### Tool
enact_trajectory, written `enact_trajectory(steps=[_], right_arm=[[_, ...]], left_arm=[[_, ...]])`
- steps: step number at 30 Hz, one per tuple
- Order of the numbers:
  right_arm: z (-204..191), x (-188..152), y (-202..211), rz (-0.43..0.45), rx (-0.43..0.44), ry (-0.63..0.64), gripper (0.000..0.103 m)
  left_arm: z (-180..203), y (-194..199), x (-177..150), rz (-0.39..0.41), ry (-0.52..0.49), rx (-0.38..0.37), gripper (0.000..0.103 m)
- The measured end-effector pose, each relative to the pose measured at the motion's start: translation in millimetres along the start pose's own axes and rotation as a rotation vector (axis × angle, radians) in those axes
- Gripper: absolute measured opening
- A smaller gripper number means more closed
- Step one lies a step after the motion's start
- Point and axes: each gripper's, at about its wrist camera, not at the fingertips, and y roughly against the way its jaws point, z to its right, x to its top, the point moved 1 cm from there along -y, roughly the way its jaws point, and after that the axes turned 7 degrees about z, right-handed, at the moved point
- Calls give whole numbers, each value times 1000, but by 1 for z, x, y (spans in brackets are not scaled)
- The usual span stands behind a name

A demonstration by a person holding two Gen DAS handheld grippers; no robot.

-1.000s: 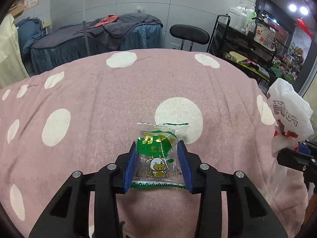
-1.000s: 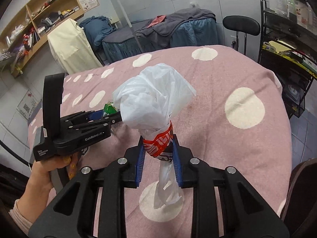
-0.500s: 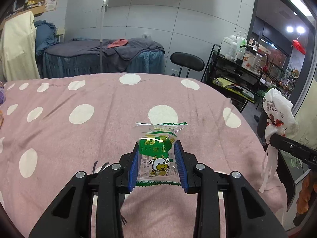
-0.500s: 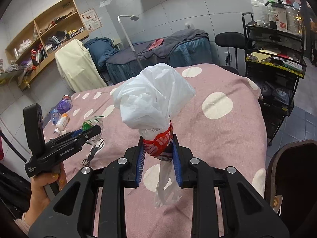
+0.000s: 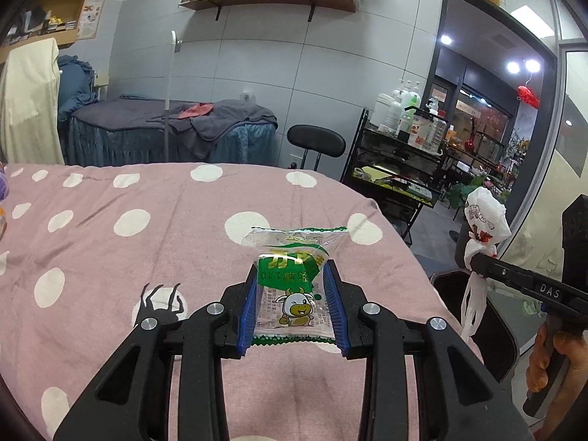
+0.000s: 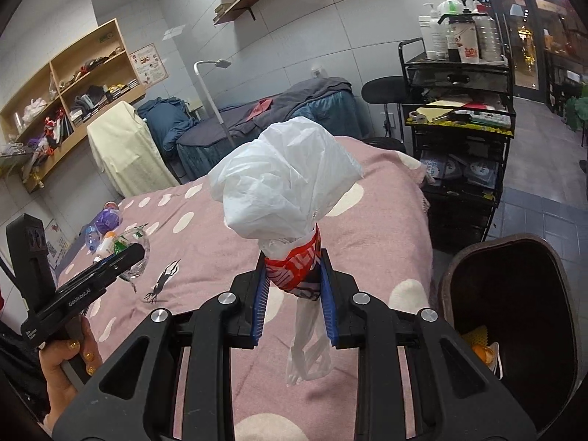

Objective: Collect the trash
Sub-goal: 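Carry the plastic bag and candy packet over the brown bin with both tools, then open the right tool to drop the plastic bag into the bin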

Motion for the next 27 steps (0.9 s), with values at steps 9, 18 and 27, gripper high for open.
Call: enact_trajectory(steps=[9, 18, 27], right_arm=[[48, 1, 39, 61, -146, -27, 26], [107, -14, 64, 62, -318, -52, 26], [151, -41, 45, -31, -425, -61, 26]], left_arm=[[44, 4, -1, 19, 7, -100, 33], [85, -5, -8, 0, -21, -178, 33], [118, -16, -14, -32, -48, -241, 33]])
